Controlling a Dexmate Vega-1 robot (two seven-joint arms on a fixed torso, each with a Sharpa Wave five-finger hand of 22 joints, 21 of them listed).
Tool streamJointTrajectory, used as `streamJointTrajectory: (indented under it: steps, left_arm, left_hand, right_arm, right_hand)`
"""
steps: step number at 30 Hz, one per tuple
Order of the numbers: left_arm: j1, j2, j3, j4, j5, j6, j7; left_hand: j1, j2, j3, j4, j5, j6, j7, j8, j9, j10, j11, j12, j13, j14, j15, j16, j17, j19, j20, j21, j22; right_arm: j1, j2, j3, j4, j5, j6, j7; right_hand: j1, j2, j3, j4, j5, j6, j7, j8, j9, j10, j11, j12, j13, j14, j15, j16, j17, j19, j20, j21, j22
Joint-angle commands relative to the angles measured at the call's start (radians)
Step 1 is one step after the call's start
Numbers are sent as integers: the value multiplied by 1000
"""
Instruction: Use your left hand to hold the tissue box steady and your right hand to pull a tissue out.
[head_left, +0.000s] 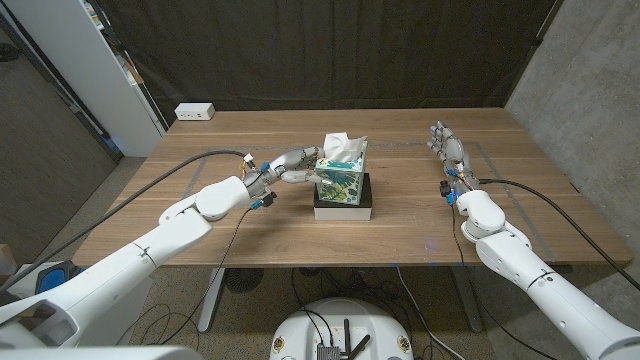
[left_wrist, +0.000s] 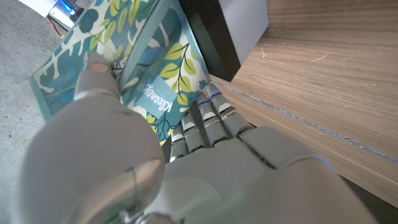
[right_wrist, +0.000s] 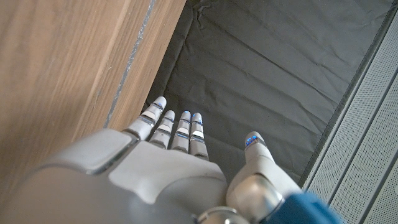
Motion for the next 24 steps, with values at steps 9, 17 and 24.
streamJointTrajectory:
  steps: [9,17,24]
  left_arm:
    - [30,36,-54,-64,-60,17,16]
    - [43,58,-85,-104,-153,48,-24]
    - [56,96,-115,-152,-135,69,2]
  left_hand:
    - [20,39,24,-8,-24,-8,14,17,10,3,21,8,15,25,-113,8,7,23,-10,10,4]
    - [43,59,44,-13,-60,-17,45,38,21,2,46,8,37,87,-126,30,14,144,2,49,-2]
    - [37,70,51,-8,-68,-20,57,45,25,5,56,8,45,99,-127,32,19,162,2,51,-4]
  right_arm:
    - [-9,-7,1,-12,7,-10,3]
    - [-14,-17,1,-27,8,-23,6]
    - [-17,-13,0,-21,12,-15,11]
  right_hand:
    - [6,-2,1,-7,2,2,3,-5,1,10,1,-2,4,4,5,-4,-1,0,9,-6,2]
    - [7,-3,1,-10,1,4,4,-4,1,9,0,-3,4,4,5,-5,-2,-1,9,-6,2]
    - [8,-3,1,-12,1,4,5,-4,1,9,0,-3,4,4,6,-5,-2,-1,9,-6,2]
